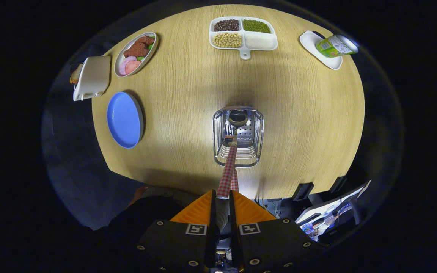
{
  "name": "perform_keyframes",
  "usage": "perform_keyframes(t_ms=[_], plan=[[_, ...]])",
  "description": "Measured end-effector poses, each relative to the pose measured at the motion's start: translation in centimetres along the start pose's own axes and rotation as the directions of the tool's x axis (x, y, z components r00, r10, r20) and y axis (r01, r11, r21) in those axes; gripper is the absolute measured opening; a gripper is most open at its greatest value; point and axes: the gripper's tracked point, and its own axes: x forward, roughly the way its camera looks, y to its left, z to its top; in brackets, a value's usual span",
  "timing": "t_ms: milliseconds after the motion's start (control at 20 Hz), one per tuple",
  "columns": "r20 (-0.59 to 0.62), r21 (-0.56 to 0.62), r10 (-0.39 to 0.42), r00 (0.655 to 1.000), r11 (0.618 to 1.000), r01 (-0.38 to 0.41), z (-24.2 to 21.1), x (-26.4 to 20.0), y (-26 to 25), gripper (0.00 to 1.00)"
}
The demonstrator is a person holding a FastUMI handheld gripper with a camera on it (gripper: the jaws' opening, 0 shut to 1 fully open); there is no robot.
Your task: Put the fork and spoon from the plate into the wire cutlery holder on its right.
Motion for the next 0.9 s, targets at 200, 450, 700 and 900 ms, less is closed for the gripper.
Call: perform_keyframes(t_ms=[200, 450, 700, 900], plan=[[0.117, 0.053, 0.011, 0.993, 0.998, -0.017, 0.3, -1.3, -1.0, 0.24], [0.383, 0.097, 0.018, 0.923, 0.994, -0.059, 2.9, -4.8, -1.7, 0.33], [0.641, 0.058, 0.034, 0.767, 0.994, -0.092, 4.6, -10.3, -1.0, 0.58], [0.814, 0.045, -0.010, 0.581, 0.998, -0.045, 6.0, -14.7, -1.4, 0.83]])
